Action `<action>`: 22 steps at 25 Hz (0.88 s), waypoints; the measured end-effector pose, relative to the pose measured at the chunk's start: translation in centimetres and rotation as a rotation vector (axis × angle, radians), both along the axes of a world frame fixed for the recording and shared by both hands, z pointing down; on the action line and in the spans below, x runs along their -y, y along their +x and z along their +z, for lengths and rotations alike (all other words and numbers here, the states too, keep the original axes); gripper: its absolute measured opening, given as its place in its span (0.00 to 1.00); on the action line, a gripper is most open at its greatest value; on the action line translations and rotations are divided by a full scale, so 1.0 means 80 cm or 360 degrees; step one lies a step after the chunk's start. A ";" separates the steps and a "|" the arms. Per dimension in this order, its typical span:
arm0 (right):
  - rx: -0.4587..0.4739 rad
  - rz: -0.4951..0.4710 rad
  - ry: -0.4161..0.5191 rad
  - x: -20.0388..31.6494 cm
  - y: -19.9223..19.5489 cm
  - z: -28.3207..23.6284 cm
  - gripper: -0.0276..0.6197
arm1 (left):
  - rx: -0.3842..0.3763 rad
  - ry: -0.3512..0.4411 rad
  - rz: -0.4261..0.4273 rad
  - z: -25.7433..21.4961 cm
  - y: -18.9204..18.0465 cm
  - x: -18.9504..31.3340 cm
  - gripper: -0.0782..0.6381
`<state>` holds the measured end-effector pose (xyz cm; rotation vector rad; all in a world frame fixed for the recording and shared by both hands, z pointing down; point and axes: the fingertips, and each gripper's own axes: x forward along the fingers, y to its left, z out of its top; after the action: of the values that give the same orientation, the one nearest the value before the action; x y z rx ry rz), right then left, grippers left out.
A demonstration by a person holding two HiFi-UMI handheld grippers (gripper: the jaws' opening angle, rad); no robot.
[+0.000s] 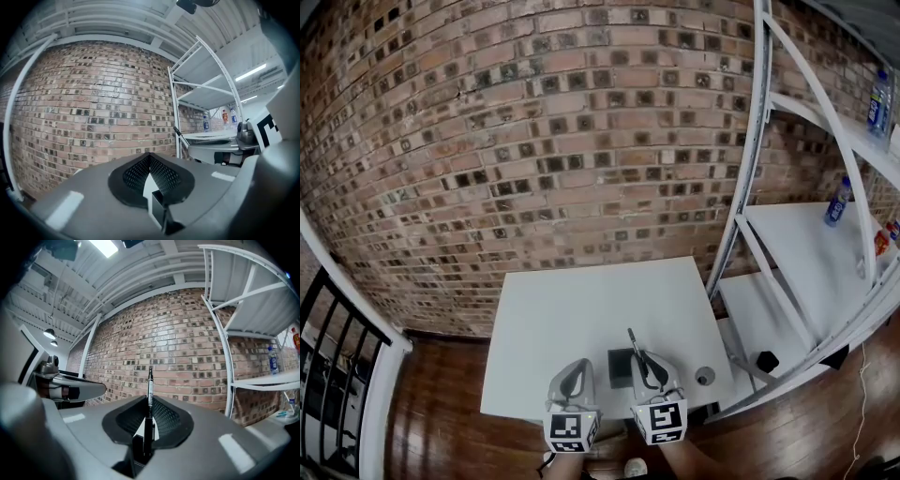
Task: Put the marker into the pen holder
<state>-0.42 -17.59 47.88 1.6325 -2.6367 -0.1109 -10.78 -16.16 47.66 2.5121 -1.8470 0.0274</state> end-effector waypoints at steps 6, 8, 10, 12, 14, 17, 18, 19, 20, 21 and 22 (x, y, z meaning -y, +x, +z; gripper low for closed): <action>0.0006 -0.0005 0.0000 -0.002 -0.005 -0.007 0.11 | -0.0014 0.0031 -0.0029 -0.009 -0.009 -0.001 0.13; 0.0002 -0.0005 -0.0001 -0.003 -0.006 -0.008 0.11 | -0.0019 0.0037 -0.0035 -0.012 -0.012 -0.002 0.13; -0.0004 -0.0004 0.0001 -0.004 -0.006 -0.010 0.11 | -0.0024 0.0038 -0.0039 -0.013 -0.013 -0.002 0.13; -0.0001 -0.0004 0.0000 -0.004 -0.006 -0.008 0.11 | -0.0018 0.0039 -0.0035 -0.013 -0.013 -0.003 0.13; -0.0001 -0.0003 -0.0002 -0.003 -0.005 -0.007 0.11 | 0.0001 0.0034 -0.0030 -0.012 -0.012 -0.003 0.13; -0.0005 -0.0005 -0.0002 -0.003 -0.006 -0.008 0.11 | 0.0023 0.0012 -0.0027 -0.010 -0.009 -0.004 0.13; -0.0005 -0.0006 -0.0003 -0.003 -0.006 -0.008 0.11 | 0.0032 0.0004 -0.0025 -0.007 -0.008 -0.004 0.13; -0.0005 -0.0007 -0.0006 -0.002 -0.006 -0.007 0.11 | 0.0035 -0.0001 -0.0017 -0.005 -0.006 -0.004 0.13; -0.0005 -0.0008 -0.0010 -0.001 -0.006 -0.006 0.11 | 0.0028 -0.0001 -0.0007 -0.004 -0.005 -0.004 0.13; -0.0004 -0.0009 -0.0014 0.000 -0.005 -0.004 0.11 | 0.0013 0.0006 -0.0005 -0.005 -0.004 -0.004 0.13; -0.0005 -0.0009 -0.0017 0.002 -0.005 -0.002 0.11 | -0.0005 0.0019 -0.0011 -0.006 -0.005 -0.004 0.13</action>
<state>-0.85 -17.74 47.70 1.6207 -2.6348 -0.0995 -11.19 -15.82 47.17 2.5120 -1.8599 0.0122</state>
